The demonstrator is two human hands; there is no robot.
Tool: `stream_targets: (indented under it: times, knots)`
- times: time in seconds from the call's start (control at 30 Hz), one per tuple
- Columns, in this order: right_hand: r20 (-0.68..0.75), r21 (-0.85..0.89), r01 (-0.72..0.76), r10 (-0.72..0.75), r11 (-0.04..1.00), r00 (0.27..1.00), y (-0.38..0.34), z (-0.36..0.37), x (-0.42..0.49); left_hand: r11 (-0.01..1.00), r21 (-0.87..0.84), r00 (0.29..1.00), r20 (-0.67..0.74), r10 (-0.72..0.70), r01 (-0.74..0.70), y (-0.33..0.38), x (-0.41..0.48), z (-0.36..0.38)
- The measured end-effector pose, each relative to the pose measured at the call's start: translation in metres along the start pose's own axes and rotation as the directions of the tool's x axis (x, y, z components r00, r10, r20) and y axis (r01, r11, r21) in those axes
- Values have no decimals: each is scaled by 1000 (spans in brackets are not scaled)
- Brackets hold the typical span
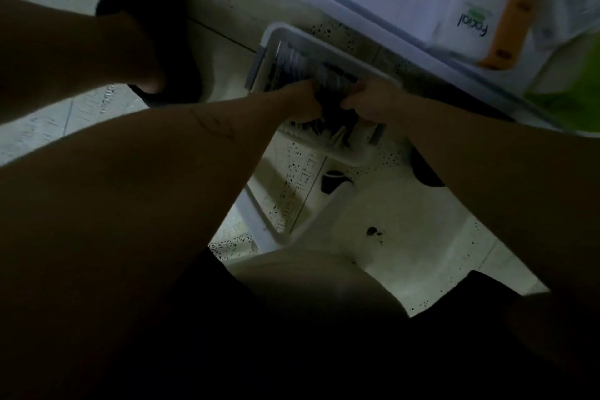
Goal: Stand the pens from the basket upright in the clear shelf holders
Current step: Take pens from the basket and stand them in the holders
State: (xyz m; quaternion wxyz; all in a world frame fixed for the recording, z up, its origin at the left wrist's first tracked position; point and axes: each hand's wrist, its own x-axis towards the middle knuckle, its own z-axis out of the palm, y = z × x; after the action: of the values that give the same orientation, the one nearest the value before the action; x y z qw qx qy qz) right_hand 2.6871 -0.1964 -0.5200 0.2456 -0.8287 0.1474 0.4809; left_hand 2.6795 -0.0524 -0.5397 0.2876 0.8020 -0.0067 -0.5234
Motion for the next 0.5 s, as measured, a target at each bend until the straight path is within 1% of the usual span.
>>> stream_targets:
  times: [0.1,0.2,0.23,0.3,0.37,0.43,0.5]
  knots:
    - [4,-3,-11,11,1000,1000,4,4,3,1000,-7,999,33,-24,25,-4,4,9]
    - [14,7,-25,25,1000,1000,10,6,8,999,-13,998,-46,-37,37,-6,8,9]
    - [16,2,-22,22,1000,1000,10,6,8,999,-9,999,-42,-33,33,-4,8,9]
    - [29,-8,-29,30,1000,999,10,9,9,1000,-23,1000,8,-12,12,-2,10,12]
    - [19,-2,-49,49,999,999,12,13,13,1000,9,999,48,7,-7,-1,11,14]
    - [14,5,-71,71,997,997,12,17,18,1000,27,1000,13,9,-9,-5,14,15]
    - [18,24,-89,88,996,996,14,20,22,1000,10,997,-73,16,-15,-8,16,16]
